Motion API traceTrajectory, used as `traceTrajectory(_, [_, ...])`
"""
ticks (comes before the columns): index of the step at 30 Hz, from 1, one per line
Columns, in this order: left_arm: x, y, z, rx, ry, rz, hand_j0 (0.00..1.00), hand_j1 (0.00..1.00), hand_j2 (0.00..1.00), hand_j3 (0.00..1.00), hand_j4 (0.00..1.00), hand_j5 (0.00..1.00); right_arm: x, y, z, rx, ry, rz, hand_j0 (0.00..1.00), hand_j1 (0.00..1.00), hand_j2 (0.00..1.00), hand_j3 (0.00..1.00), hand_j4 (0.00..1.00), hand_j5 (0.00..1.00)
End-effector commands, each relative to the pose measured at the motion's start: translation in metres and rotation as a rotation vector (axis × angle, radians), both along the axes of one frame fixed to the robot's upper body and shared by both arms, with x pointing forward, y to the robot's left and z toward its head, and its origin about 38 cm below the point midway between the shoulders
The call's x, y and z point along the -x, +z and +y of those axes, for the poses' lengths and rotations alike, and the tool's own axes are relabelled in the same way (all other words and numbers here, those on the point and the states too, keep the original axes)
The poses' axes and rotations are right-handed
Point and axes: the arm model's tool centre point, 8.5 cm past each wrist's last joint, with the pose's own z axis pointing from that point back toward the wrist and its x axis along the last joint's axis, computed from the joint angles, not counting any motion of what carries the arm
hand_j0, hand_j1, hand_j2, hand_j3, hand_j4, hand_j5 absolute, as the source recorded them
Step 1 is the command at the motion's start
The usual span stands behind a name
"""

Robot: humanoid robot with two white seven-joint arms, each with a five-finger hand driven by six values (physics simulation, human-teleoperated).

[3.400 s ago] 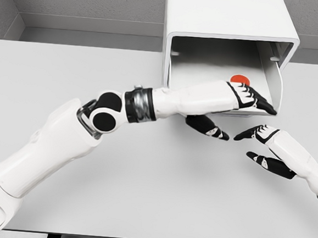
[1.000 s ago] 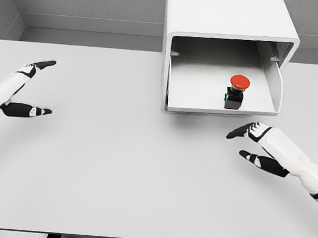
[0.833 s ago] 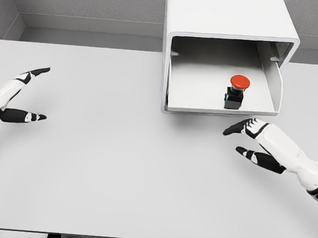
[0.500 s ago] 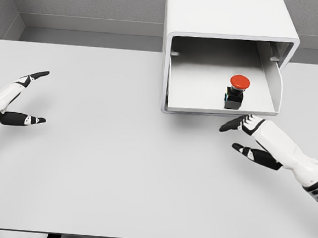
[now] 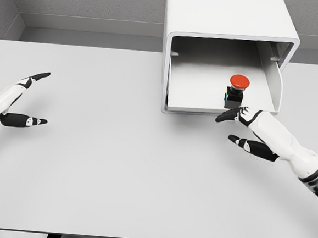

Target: Slide open multi-storey tabletop storage cabinets and put open load switch and slide close multi-storey tabletop storage cabinets

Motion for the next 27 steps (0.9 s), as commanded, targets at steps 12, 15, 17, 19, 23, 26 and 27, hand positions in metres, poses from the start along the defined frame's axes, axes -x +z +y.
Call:
traceTrajectory(12, [0.000,0.001,0.000,0.009,0.002,-0.001,1.00,1.00,1.00,1.00,1.00,1.00,-0.008,-0.007,0.004,0.011,0.009,0.019,0.69,0.69,0.69,0.69,0.69,0.69])
traceTrajectory(15, [0.001,-0.001,0.000,0.009,0.002,0.003,1.00,1.00,1.00,1.00,1.00,1.00,-0.014,-0.005,0.005,0.015,0.010,0.013,0.70,0.70,0.70,0.70,0.70,0.70])
traceTrajectory(17, [0.001,-0.001,0.000,0.009,0.001,0.002,1.00,1.00,1.00,1.00,1.00,1.00,-0.017,-0.007,0.007,0.017,0.014,0.016,0.70,0.70,0.70,0.70,0.70,0.70])
traceTrajectory(19, [0.001,-0.001,0.000,0.010,0.002,0.001,1.00,1.00,1.00,1.00,1.00,1.00,-0.019,-0.008,0.008,0.009,0.010,0.018,0.70,0.70,0.70,0.70,0.70,0.70])
traceTrajectory(23, [0.001,0.000,0.000,0.010,-0.001,-0.001,1.00,1.00,1.00,1.00,1.00,1.00,-0.024,-0.009,0.010,0.013,0.015,0.020,0.70,0.70,0.70,0.70,0.70,0.70])
traceTrajectory(26, [0.001,0.000,0.000,0.010,-0.001,-0.001,1.00,1.00,1.00,1.00,1.00,1.00,-0.026,-0.009,0.008,0.016,0.008,0.022,0.71,0.71,0.71,0.71,0.71,0.71])
traceTrajectory(27, [0.001,0.000,-0.001,0.010,-0.001,-0.001,1.00,1.00,1.00,1.00,1.00,1.00,-0.026,-0.010,0.009,0.012,0.009,0.024,0.71,0.71,0.71,0.71,0.71,0.71])
